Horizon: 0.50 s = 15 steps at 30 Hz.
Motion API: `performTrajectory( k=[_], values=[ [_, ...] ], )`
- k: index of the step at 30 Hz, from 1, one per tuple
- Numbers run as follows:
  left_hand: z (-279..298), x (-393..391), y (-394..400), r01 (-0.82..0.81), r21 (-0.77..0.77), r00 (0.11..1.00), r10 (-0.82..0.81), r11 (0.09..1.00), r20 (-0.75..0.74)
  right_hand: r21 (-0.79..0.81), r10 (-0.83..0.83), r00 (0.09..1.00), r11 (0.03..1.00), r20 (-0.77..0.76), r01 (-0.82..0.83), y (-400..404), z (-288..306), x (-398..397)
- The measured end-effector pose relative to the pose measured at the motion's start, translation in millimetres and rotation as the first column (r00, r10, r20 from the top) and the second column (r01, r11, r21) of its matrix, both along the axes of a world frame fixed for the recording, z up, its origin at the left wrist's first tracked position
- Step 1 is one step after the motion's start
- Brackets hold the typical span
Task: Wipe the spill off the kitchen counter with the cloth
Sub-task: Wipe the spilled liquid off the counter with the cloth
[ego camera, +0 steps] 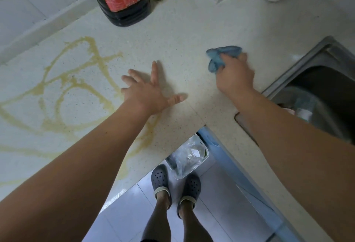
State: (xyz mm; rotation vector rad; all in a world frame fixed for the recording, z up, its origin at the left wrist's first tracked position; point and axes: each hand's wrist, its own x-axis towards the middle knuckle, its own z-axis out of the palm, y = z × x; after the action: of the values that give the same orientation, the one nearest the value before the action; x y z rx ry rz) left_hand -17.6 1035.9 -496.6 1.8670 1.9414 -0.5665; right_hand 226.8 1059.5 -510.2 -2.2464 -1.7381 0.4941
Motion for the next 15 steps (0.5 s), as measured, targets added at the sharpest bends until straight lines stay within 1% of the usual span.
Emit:
performTrajectory(
  k=[2, 4, 5, 6, 8, 9, 10, 11, 12, 14, 15],
  values=[
    [3.6, 3.6, -3.7, -0.016, -0.003, 1.0, 0.016, 1.0, -0.011, 0.069, 0.226, 0.973, 0.973, -0.052, -0.222, -26.0, -1.6, -22.0],
    [4.8, 4.3, -7.4, -0.024, 0.013, 1.0, 0.024, 1.0, -0.002, 0.108, 0.38, 0.924, 0.921, -0.038, -0.374, -44.3, -9.6, -32.6],
    [4.7, 3.0, -8.1, -0.031, 0.015, 0.999, 0.03, 0.999, 0.017, 0.105, 0.404, 0.915, 0.91, -0.014, -0.4, -42.6, -11.8, -29.8],
    [7.0, 1.3, -10.4, -0.044, 0.013, 0.998, 0.044, 0.999, 0.043, 0.087, 0.375, 0.927, 0.923, 0.018, -0.375, -35.7, -15.1, -22.2],
    [13.4, -4.3, -17.6, -0.087, 0.026, 0.993, 0.084, 0.996, 0.085, 0.058, 0.211, 0.977, 0.975, 0.031, -0.212, -15.9, -15.6, -1.8],
    [16.5, -6.5, -23.9, -0.101, 0.038, 0.99, 0.097, 0.994, 0.1, 0.031, 0.12, 0.993, 0.992, 0.013, -0.12, -9.0, -13.9, 5.4],
    [19.1, -7.4, -31.1, -0.109, 0.049, 0.988, 0.103, 0.993, 0.118, 0.001, 0.065, 0.998, 0.998, 0.006, -0.065, -8.4, -12.6, 4.8],
    [21.6, -6.5, -39.7, -0.11, 0.064, 0.986, 0.1, 0.992, 0.136, -0.018, 0.075, 0.997, 0.997, 0.007, -0.074, -13.3, -11.6, -3.7],
    [22.8, -5.0, -48.7, -0.106, 0.081, 0.985, 0.093, 0.991, 0.147, -0.013, 0.143, 0.99, 0.99, -0.003, -0.143, -23.1, -11.9, -16.5],
    [20.1, -1.3, -61.8, -0.097, 0.103, 0.985, 0.08, 0.99, 0.155, 0.033, 0.335, 0.941, 0.942, -0.043, -0.334, -49.6, -13.6, -40.2],
    [17.0, -0.1, -65.4, -0.101, 0.106, 0.984, 0.083, 0.989, 0.158, 0.064, 0.421, 0.907, 0.906, -0.03, -0.419, -56.5, -16.5, -42.6]
  ],
)
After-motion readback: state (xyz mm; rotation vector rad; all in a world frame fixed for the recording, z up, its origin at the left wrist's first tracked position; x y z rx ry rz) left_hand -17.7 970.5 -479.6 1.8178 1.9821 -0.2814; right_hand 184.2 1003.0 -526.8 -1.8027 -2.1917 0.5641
